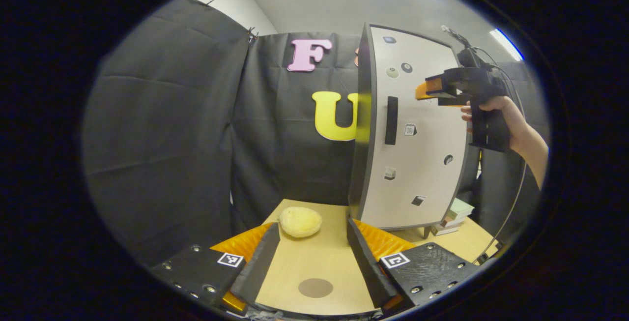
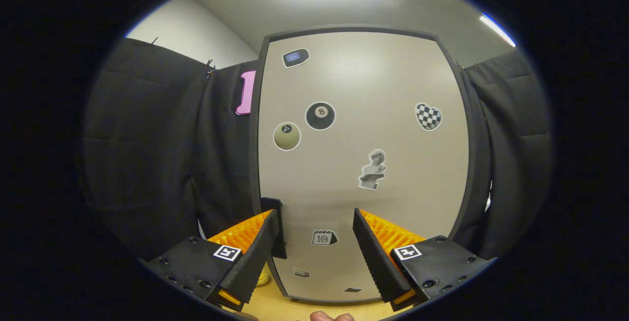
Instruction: Open the cabinet door with the right hand, grasp the bottle in the cabinet with the left hand and place it on the coaster, then close the cabinet door with the right hand.
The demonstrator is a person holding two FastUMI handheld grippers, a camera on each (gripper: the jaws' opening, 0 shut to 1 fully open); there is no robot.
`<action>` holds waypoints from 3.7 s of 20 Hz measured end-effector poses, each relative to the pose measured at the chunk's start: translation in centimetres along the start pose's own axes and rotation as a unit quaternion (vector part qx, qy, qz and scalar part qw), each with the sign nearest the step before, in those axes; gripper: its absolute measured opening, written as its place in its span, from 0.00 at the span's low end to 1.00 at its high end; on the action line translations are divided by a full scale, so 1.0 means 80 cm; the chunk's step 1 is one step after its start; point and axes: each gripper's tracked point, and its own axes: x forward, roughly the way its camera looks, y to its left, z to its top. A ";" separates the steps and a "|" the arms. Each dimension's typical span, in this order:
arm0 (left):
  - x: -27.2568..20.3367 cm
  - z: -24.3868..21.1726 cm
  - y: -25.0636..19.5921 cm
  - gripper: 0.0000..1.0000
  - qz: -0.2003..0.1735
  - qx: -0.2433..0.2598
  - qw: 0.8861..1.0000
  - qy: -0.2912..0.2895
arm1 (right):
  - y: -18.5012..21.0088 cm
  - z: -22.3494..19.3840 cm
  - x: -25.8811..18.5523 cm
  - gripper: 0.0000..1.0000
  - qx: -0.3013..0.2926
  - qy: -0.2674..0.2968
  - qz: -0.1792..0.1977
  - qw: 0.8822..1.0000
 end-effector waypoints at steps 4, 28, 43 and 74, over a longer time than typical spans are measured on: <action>-0.009 -0.018 0.025 0.85 0.019 -0.025 0.999 0.012 | 0.032 -0.025 0.034 0.97 -0.003 0.029 0.005 1.000; -0.041 -0.084 0.068 0.86 0.061 -0.062 0.994 0.065 | 0.060 -0.079 0.102 0.22 0.016 0.083 -0.026 0.996; -0.019 -0.072 0.031 0.83 0.032 -0.069 0.996 0.051 | 0.064 -0.076 0.033 0.16 0.000 0.080 0.068 0.994; -0.067 0.071 -0.221 0.83 0.022 0.001 0.999 -0.031 | -0.005 -0.066 -0.088 0.15 0.079 0.072 0.200 0.974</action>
